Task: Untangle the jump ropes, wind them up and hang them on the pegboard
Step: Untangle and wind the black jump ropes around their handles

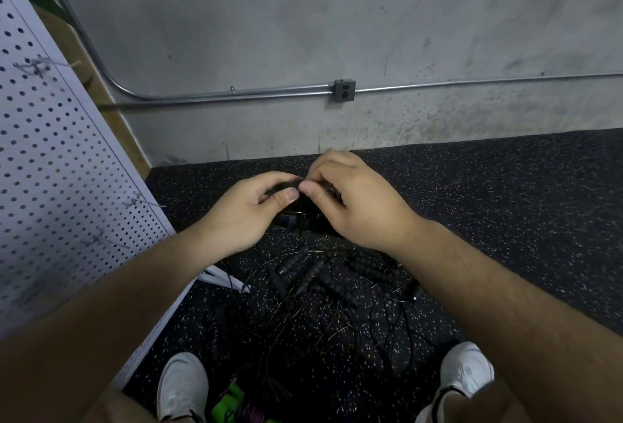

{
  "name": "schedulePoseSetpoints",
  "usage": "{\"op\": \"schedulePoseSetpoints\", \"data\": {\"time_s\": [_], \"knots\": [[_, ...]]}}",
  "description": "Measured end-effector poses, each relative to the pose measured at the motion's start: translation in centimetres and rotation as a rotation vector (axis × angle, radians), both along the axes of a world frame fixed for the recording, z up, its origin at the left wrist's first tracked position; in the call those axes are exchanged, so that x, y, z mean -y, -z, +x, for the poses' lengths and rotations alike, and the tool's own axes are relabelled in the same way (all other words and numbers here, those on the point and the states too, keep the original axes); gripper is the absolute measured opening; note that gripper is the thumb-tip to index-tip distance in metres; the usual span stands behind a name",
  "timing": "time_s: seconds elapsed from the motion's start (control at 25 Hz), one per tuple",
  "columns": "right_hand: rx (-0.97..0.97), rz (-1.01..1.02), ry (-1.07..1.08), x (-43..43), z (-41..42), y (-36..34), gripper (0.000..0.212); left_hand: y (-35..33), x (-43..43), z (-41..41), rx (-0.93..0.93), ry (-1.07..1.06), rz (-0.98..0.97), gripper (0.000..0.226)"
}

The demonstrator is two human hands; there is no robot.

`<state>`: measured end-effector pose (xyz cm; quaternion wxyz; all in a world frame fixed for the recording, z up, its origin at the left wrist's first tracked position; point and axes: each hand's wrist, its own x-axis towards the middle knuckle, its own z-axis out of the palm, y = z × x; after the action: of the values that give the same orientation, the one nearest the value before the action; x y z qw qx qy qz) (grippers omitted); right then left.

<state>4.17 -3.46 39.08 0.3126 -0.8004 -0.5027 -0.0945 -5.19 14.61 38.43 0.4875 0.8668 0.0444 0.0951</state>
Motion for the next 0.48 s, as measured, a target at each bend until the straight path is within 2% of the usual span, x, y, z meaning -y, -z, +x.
{"op": "schedulePoseSetpoints", "data": {"time_s": [0.08, 0.28, 0.48], "knots": [[-0.051, -0.043, -0.016, 0.0, 0.1, 0.0, 0.026, 0.0, 0.0, 0.1, 0.012, -0.034, -0.024, 0.022], [-0.027, 0.024, 0.111, -0.2, -0.2, 0.3, 0.015, 0.3, 0.9, 0.0, 0.006, -0.027, -0.017, 0.029], [-0.271, 0.129, 0.258, -0.6, 0.9, 0.4, 0.017, 2.2, 1.4, -0.5, -0.006, -0.015, 0.064, 0.035]]}}
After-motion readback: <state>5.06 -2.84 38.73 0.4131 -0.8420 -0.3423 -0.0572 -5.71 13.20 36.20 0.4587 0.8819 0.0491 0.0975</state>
